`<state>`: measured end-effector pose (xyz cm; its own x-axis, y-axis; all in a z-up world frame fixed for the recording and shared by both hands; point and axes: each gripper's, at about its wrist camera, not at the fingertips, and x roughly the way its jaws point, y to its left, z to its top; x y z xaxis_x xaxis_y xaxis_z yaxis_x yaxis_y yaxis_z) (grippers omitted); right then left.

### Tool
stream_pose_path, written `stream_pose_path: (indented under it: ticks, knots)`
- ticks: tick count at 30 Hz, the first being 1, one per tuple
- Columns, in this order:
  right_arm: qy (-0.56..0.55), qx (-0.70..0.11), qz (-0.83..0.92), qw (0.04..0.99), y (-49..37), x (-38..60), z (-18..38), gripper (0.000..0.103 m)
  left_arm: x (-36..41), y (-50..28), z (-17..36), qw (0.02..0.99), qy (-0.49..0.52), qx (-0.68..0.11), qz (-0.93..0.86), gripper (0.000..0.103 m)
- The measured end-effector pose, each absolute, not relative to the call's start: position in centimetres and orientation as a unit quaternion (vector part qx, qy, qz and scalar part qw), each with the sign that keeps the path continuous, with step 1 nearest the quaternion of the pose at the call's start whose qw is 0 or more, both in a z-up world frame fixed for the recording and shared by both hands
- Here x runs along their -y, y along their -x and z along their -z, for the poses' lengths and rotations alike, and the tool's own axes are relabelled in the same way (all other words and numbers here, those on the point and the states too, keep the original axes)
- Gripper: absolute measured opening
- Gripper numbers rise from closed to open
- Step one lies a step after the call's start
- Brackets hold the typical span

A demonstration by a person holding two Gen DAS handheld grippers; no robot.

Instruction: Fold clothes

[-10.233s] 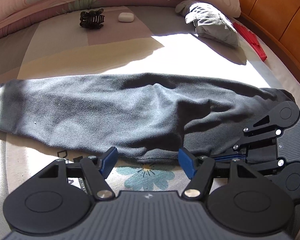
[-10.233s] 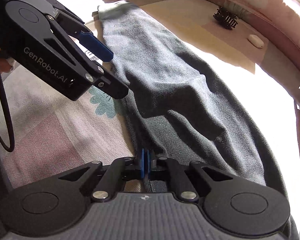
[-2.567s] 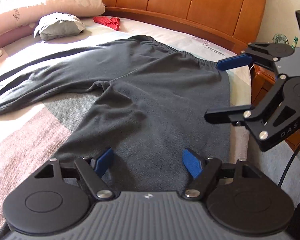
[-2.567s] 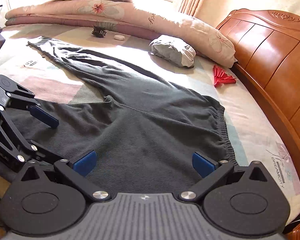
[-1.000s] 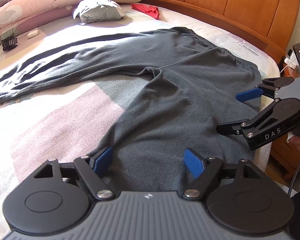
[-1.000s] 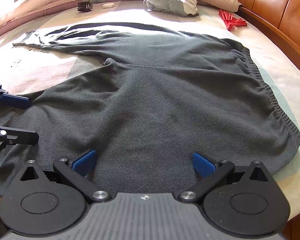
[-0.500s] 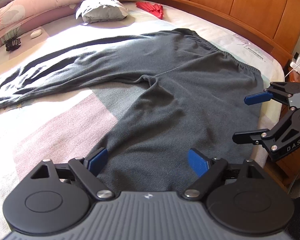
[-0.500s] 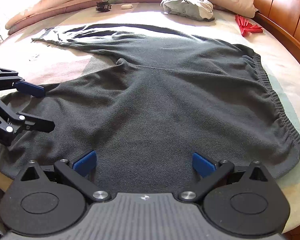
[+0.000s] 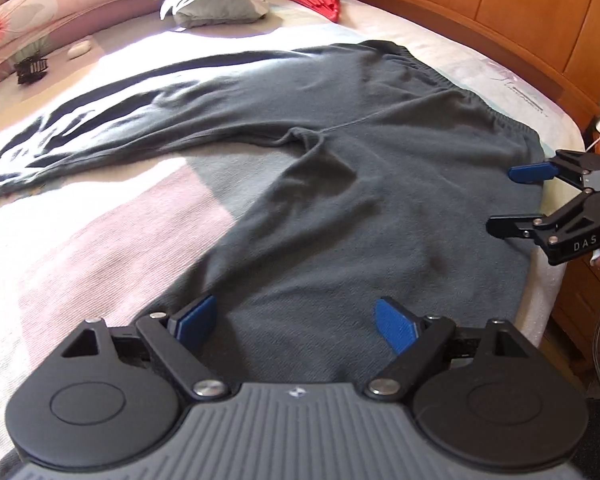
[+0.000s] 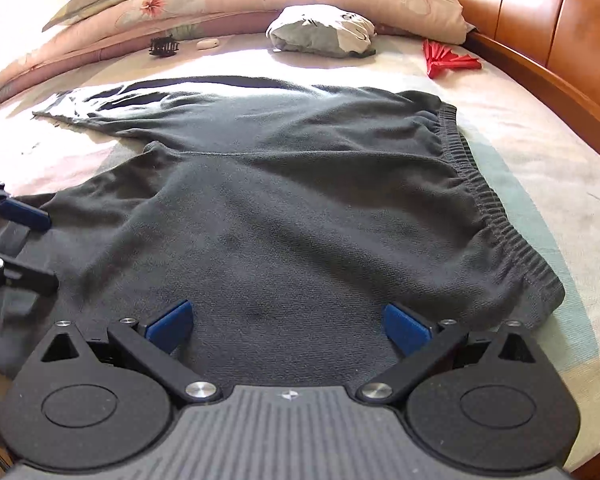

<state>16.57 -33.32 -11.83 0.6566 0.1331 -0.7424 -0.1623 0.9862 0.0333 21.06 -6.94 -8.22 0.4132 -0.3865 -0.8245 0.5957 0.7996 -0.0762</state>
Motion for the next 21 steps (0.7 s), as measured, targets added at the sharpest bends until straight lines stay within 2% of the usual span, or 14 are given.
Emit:
stream_pose_path:
  ticks: [6,13,21]
  knots:
    - [0.022,-0.42,-0.066,0.905,-16.8,32.8,11.7,0.103,-0.5,-19.8,5.2,0.848,-0.082,-0.454,0.26,0.087]
    - [0.016,-0.429,-0.045,0.902,-17.3,32.3,11.6,0.103,-9.5,-18.2,8.4,0.835,0.005,-0.513,0.198,0.087]
    - [0.012,-0.434,-0.025,0.901,-17.2,31.8,11.5,0.103,-14.5,-18.0,7.0,0.863,0.014,-0.484,0.144,0.087]
